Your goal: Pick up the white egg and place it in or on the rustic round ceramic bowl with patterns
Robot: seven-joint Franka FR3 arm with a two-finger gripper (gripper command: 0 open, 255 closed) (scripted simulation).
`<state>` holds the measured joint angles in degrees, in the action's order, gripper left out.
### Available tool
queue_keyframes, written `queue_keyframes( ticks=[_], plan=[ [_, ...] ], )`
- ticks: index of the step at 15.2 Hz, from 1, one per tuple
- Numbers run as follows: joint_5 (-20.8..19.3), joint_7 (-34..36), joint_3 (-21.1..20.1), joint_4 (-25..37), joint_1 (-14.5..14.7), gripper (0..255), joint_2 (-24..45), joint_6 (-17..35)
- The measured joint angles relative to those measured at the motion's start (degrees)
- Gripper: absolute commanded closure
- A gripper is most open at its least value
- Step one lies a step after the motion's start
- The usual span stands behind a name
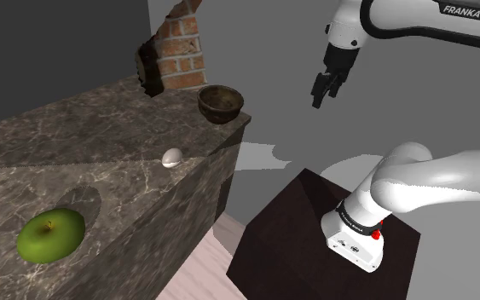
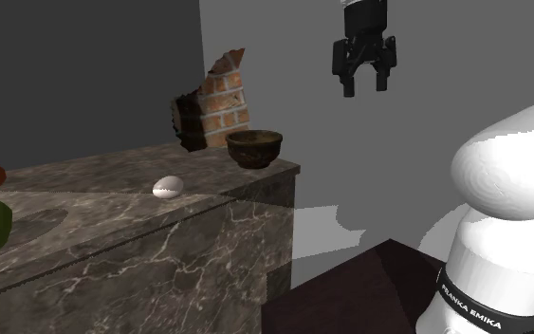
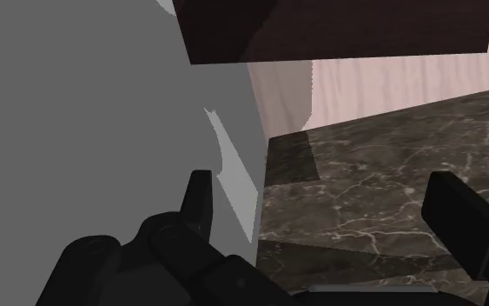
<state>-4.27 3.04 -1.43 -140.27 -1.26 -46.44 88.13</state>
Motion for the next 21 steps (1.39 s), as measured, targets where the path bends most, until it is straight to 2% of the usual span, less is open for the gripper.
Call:
queue_keyframes(
  ticks=[3, 9, 15, 21],
  plan=[
    [1.38, 2.75, -1.82, -0.12, 0.23, 0, 0.87, 0.63],
    [6.9, 15.35, -9.6, 0.87, 0.76, 0, 6.64, 4.04],
    [11.03, 29.22, -17.92, 5.29, 0.75, 0, 16.62, 8.61],
    [10.89, 43.05, -25.0, 13.23, -0.41, 0, 30.01, 12.94]
  ],
)
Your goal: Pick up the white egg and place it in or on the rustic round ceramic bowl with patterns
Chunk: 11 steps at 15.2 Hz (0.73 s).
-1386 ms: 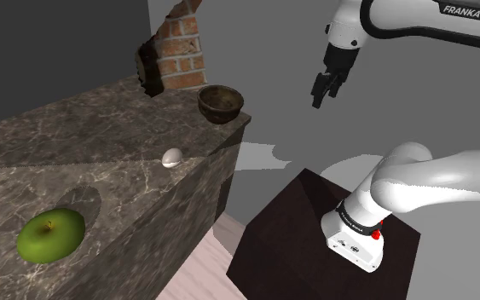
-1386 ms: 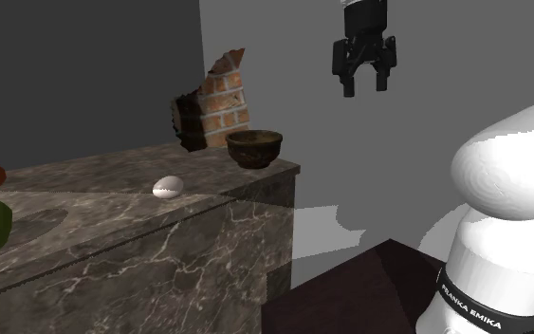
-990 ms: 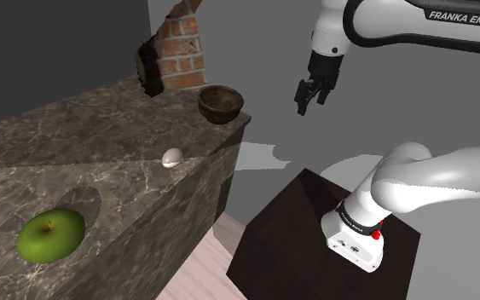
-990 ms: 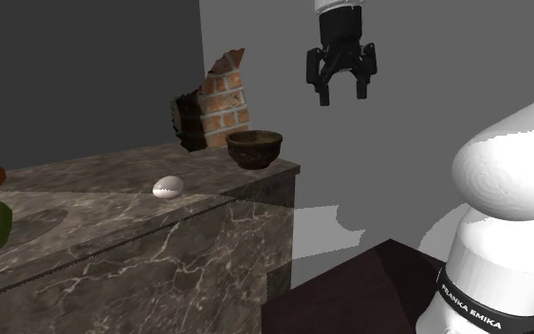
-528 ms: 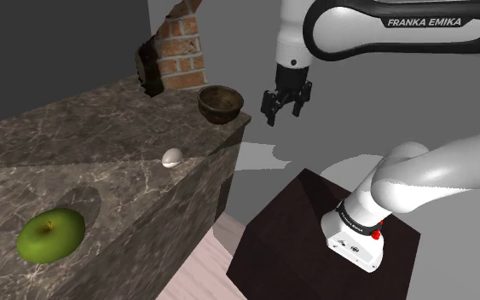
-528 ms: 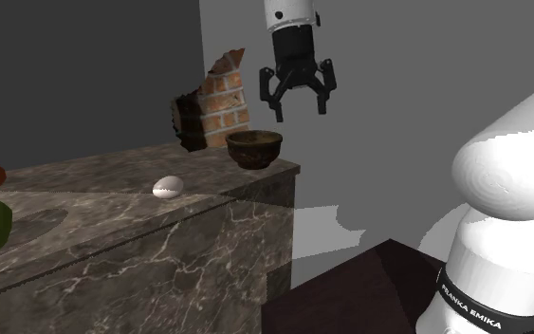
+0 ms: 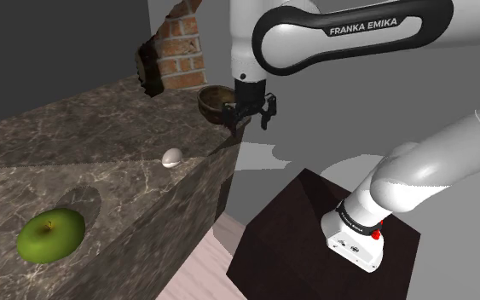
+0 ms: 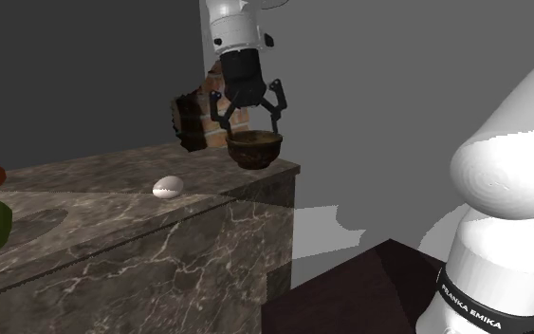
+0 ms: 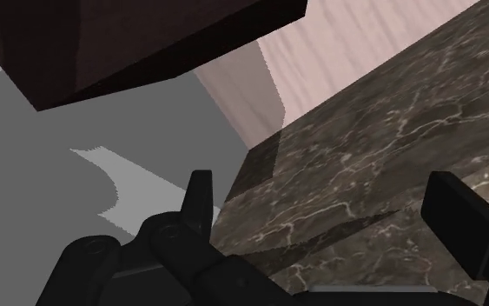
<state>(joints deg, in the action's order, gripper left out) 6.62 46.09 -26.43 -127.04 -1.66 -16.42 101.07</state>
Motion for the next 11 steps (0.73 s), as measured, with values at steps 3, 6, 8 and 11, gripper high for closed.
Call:
queue_keyframes(
  ticks=[3, 6, 8, 11],
  plan=[
    [-1.27, 7.2, -2.85, 4.31, -0.11, 0, 6.47, 1.34],
    [-3.94, 14.65, -5.05, 10.12, 0.22, 0, 14.41, 2.22],
    [-6.07, 19.73, -6.0, 14.3, 1.05, 0, 19.82, 2.46],
    [-9.9, 26.35, -6.03, 21.85, 2.88, 0, 28.73, 2.19]
  ],
)
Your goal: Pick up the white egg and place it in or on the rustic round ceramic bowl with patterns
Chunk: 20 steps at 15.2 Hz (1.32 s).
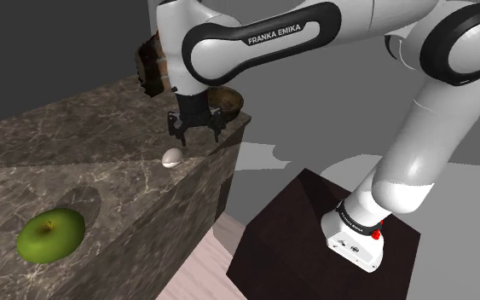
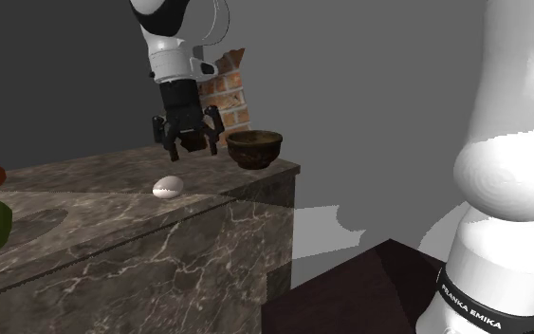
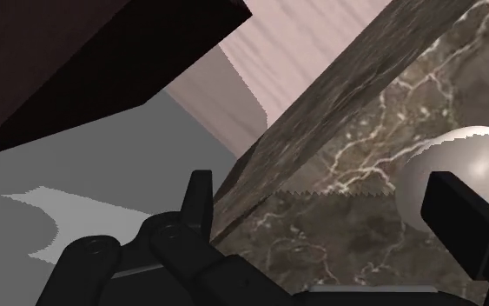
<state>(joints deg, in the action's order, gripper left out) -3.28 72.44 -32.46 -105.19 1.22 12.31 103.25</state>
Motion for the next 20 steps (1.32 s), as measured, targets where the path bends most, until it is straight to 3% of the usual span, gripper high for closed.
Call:
queue_keyframes(
  ticks=[8, 20],
  plan=[
    [-6.49, 12.95, 2.95, 21.47, 7.83, 0, 19.75, -4.13],
    [-7.22, 14.21, 3.49, 18.03, 8.15, 0, 21.49, 0.84]
  ],
)
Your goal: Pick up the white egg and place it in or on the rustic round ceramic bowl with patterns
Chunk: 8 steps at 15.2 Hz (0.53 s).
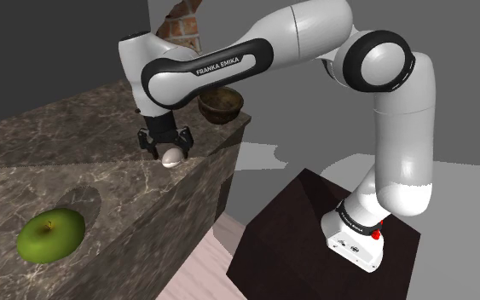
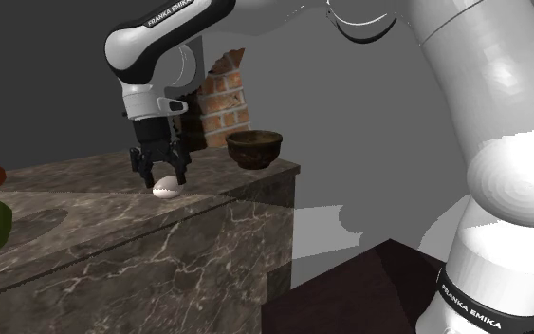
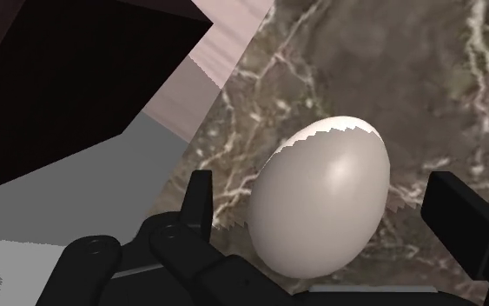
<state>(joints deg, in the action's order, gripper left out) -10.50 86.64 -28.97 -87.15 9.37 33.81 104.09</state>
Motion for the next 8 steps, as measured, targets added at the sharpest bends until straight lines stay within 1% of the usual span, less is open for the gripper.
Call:
queue_keyframes(
  ticks=[2, 3, 8],
  plan=[
    [0.0, 0.01, 0.0, -0.02, 0.0, 0, 0.0, 0.02],
    [0.0, 0.01, 0.0, -0.02, 0.0, 255, 0.0, 0.02],
    [0.0, 0.01, 0.0, -0.02, 0.0, 255, -0.02, 0.0]
  ],
)
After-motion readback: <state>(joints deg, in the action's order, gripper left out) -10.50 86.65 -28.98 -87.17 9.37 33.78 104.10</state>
